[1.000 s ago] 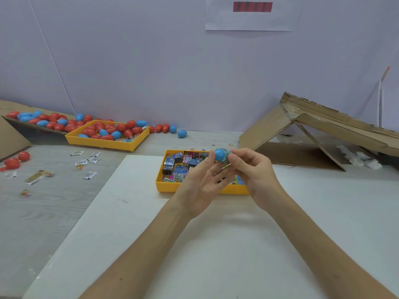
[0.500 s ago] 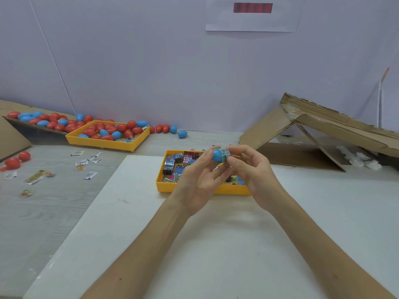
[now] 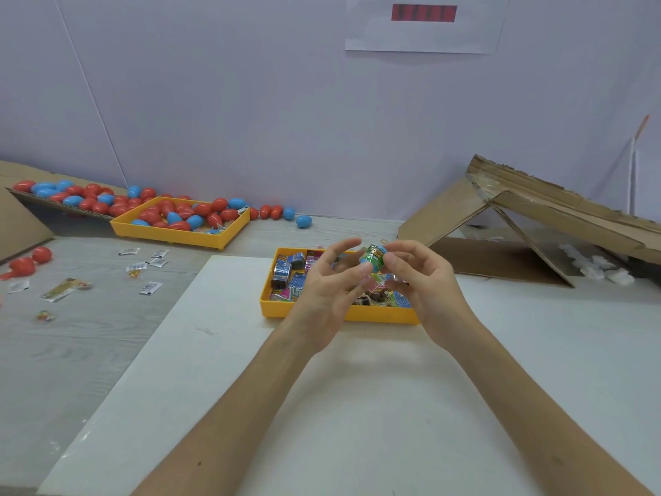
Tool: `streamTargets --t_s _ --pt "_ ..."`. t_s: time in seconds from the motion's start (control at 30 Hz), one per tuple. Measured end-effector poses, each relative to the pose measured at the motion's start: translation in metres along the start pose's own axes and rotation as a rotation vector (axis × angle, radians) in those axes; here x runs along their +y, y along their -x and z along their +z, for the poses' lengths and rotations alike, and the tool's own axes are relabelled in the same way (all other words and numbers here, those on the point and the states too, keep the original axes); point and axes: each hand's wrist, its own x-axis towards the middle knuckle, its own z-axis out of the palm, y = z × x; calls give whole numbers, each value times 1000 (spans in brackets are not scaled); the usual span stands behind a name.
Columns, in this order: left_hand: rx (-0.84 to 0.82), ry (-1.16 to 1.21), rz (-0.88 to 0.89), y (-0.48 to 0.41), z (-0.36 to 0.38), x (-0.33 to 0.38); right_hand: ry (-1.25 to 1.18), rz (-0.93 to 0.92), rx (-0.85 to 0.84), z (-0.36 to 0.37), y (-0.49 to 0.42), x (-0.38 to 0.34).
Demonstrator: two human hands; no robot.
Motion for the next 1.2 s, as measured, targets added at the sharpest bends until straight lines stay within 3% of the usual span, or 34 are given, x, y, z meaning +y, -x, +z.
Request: streamTargets --t_s 0.6,0.87,1.2 --pt "-17 57 -3 4 7 4 -77 -8 -40 -2 0 -1" --pt "55 18 -34 4 7 4 280 -200 47 2 2 2" --pt "50 47 -118 4 9 2 330 -286 48 3 4 3"
